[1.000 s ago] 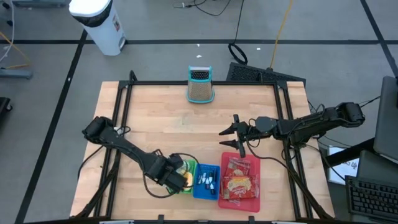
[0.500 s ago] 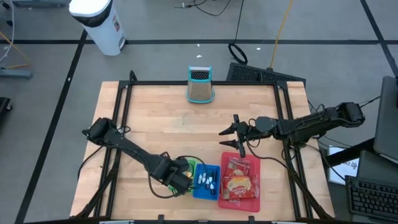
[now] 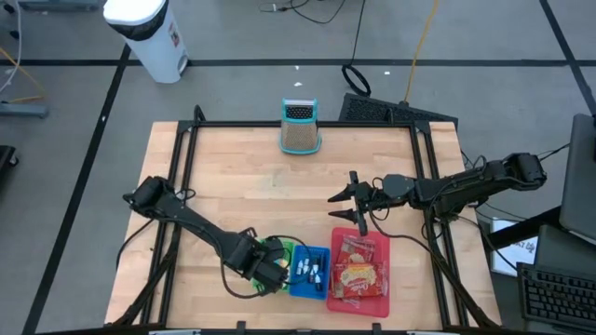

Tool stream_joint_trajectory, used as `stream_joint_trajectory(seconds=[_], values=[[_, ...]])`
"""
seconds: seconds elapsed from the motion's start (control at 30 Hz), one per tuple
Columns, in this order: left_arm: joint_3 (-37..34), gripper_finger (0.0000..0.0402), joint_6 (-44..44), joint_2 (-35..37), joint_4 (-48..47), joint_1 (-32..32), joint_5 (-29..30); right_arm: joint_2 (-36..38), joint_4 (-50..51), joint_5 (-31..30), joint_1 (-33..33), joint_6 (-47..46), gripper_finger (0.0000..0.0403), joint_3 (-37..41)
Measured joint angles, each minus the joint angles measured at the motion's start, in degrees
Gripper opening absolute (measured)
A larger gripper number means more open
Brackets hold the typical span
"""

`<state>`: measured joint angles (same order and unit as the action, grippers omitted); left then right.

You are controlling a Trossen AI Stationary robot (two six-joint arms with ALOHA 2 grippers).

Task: Pick & Place Food Item
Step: Put the blue doughnut into the green bin, then return to Home Position

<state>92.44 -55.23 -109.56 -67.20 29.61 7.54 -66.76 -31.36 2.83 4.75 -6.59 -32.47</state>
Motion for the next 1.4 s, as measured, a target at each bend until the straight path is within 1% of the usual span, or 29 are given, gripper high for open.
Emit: stream_joint_trajectory(seconds=[0.13,0.3,0.37,0.63,0.83,1.13,1.27,1.4], values=[[0.0,0.0023,1.8,-0.1,0.0,0.0,-1.4,0.0,0.1,0.0,0.0,0.0,0.0171,0.0],[0.0,0.0008,2.7,-2.7,0.0,0.2,-1.9,0.0,0.4,0.0,0.0,0.0,0.0171,0.0],[0.0,0.0009,2.7,-3.7,0.0,0.1,-2.0,0.0,0.4,0.0,0.0,0.0,0.0171,0.0],[0.0,0.0075,2.2,-4.4,0.0,-0.6,-3.1,0.0,0.5,0.0,0.0,0.0,0.0171,0.0],[0.0,0.0118,1.5,-4.4,-0.6,-0.9,-6.0,0.0,0.7,0.0,0.0,0.2,0.0171,0.0],[0.0,0.0200,0.6,-4.4,-0.9,-1.9,-5.0,0.0,0.8,0.0,0.0,0.2,0.0171,0.0],[0.0,0.0224,-0.6,-4.0,-0.6,-2.7,-6.3,0.0,0.8,0.0,0.0,0.2,0.0171,0.0],[0.0,0.0236,-0.7,-3.1,-0.5,-3.1,-7.3,0.0,0.8,0.0,0.0,0.2,0.0171,0.0]])
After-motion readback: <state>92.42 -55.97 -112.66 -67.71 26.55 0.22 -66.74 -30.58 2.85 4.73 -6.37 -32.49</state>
